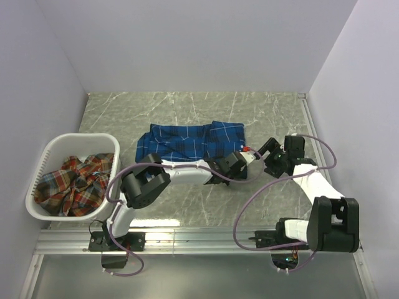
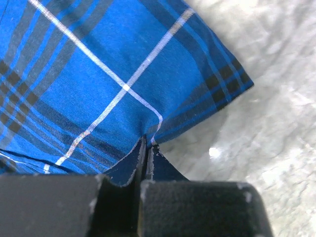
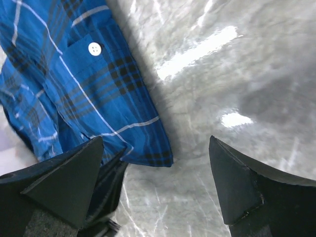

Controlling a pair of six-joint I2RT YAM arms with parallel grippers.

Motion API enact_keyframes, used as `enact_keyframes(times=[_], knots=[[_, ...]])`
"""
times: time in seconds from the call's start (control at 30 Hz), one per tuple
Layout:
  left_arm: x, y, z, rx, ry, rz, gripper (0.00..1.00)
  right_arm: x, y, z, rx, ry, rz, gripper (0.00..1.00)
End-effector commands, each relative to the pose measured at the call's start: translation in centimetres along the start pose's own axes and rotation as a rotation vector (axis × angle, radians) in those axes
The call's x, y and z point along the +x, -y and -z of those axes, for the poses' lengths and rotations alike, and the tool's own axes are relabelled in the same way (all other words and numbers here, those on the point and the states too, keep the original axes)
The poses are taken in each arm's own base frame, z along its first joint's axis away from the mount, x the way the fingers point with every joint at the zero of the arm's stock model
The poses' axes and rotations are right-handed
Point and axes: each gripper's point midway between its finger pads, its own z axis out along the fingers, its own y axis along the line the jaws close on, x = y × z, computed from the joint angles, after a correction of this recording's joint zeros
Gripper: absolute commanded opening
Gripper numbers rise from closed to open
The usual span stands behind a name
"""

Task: Fold and stack the long sleeve shirts
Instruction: Fold the shirt

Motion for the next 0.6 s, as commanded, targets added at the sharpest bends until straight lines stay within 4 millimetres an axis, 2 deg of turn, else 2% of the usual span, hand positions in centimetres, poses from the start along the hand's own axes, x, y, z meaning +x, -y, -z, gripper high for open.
enact_keyframes(times=[0.0, 0.2, 0.37, 0.53, 0.57], knots=[[-0.1, -1.5, 1.2, 0.04, 0.0, 0.104, 0.0, -0.1, -2.2, -0.8, -0.129, -0.014, 0.003, 0.95], [-1.4, -1.8, 2.7, 0.076, 0.042, 0.157, 0.01, 0.8, -4.5, -2.7, -0.314, -0.072, -0.075, 0.96], [-2.7, -1.9, 3.9, 0.106, 0.079, 0.196, 0.01, 1.4, -4.3, -5.1, -0.318, -0.126, -0.125, 0.97], [-4.1, -2.0, 5.1, 0.162, 0.115, 0.27, 0.0, 1.5, -5.8, -6.8, -0.355, -0.172, -0.113, 0.96], [-4.4, -2.0, 5.3, 0.175, 0.122, 0.283, 0.0, 2.5, -6.0, -7.5, -0.348, -0.201, -0.099, 0.95]])
